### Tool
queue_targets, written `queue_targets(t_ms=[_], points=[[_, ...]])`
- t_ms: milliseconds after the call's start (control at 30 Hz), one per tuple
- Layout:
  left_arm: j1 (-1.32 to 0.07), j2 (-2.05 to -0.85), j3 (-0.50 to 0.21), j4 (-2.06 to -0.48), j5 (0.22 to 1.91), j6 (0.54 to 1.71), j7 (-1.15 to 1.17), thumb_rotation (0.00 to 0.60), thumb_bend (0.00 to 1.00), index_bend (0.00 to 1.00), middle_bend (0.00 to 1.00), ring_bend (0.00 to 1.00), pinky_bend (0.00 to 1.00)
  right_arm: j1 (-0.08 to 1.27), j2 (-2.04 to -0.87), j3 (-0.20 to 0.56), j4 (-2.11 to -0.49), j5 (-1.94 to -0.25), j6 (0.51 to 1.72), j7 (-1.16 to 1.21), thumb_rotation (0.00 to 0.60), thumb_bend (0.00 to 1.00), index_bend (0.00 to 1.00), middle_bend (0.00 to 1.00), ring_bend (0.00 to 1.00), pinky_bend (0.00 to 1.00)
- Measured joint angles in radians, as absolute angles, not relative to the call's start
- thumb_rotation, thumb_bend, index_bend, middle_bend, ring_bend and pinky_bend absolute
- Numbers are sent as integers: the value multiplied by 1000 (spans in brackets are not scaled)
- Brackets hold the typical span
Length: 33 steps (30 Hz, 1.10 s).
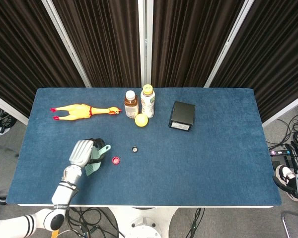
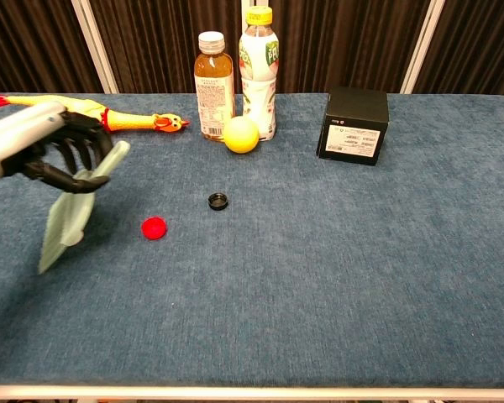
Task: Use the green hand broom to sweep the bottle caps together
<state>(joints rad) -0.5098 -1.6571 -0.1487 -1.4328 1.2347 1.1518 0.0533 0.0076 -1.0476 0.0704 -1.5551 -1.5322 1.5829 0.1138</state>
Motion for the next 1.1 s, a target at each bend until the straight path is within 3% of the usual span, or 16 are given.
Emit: queue_targets(t_ms=[633,1100], points=[[-679,-1934,-290,-1301,1179,1102,143,600,404,514,593,478,492,5,-1040,74,-1535,-1511,1569,144,600,89,0,50,0,0],[-795,-2032,-389,-1253,1133,1042,148,600,405,514,592,478,500,4,-1038,79,-1529,-1511,1572,157,600,89,0,50,0,0]])
